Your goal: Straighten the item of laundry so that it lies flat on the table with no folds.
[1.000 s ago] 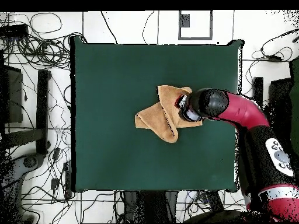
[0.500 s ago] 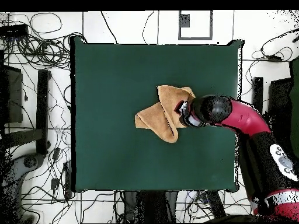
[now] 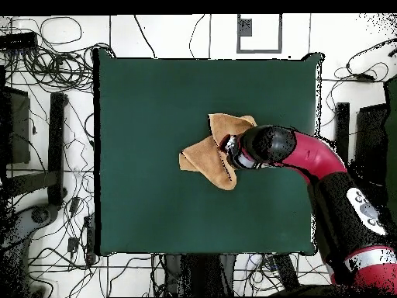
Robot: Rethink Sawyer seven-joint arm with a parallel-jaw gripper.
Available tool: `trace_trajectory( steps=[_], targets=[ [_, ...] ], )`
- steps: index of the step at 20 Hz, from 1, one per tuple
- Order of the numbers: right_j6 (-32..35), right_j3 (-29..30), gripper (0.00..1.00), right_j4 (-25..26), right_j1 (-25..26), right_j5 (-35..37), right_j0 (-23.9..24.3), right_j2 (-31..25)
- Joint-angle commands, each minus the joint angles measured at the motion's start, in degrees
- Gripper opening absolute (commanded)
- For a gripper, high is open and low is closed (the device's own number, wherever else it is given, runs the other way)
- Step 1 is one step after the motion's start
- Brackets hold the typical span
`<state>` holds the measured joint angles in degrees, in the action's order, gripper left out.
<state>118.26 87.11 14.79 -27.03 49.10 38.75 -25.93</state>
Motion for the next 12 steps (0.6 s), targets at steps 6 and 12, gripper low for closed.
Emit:
trace_trajectory(
  steps=[6,12],
  targets=[
    [-9.6,4.4,1.0,0.9,6.5,1.2,-1.8,-6.3],
    [-10.0,-2.3,1.0,7.3,12.8,-5.1,-3.4,-2.7]
  ],
)
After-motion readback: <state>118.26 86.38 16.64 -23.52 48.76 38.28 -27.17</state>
